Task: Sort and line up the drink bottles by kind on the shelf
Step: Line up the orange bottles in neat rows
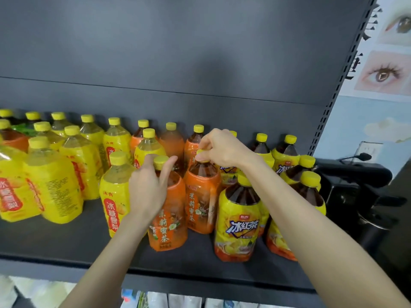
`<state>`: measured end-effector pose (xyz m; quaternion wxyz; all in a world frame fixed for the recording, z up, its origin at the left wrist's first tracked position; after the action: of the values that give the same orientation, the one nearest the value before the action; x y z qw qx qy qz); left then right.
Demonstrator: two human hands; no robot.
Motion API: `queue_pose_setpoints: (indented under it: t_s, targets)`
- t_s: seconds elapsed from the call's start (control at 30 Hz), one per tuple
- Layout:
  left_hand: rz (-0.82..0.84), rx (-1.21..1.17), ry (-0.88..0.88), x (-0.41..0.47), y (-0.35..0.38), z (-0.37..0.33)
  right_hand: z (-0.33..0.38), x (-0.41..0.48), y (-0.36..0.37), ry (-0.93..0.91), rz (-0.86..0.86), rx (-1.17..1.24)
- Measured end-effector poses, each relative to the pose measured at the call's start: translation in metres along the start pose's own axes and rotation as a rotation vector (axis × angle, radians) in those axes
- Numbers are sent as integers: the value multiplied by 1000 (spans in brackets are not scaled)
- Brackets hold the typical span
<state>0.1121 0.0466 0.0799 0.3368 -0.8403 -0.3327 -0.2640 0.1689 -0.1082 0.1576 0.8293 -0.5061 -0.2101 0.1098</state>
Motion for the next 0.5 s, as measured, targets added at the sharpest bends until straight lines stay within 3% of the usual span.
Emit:
queue_pose_setpoints:
  t_s: [0.17, 0.37, 0.5]
  targets:
    - [52, -89, 21, 9, -8, 19, 16, -10, 14, 84, -92, -39]
    - [137, -169, 79, 12, -18, 29, 34, -42, 36, 195, -339, -111]
    - [151, -216, 99, 6, -27, 30, 41, -64, 42, 253, -432, -20]
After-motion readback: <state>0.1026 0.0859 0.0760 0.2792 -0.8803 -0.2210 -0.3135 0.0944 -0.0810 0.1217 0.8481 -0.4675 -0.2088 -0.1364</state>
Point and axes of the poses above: each hand's wrist, its own x-axis towards the middle knuckle, its own y-axis out of the palm, z = x × y, the point moved 2 cm from there along x, towards the middle knuckle, and after that the axes turned 2 degrees about -z, right-handed, at the moved point
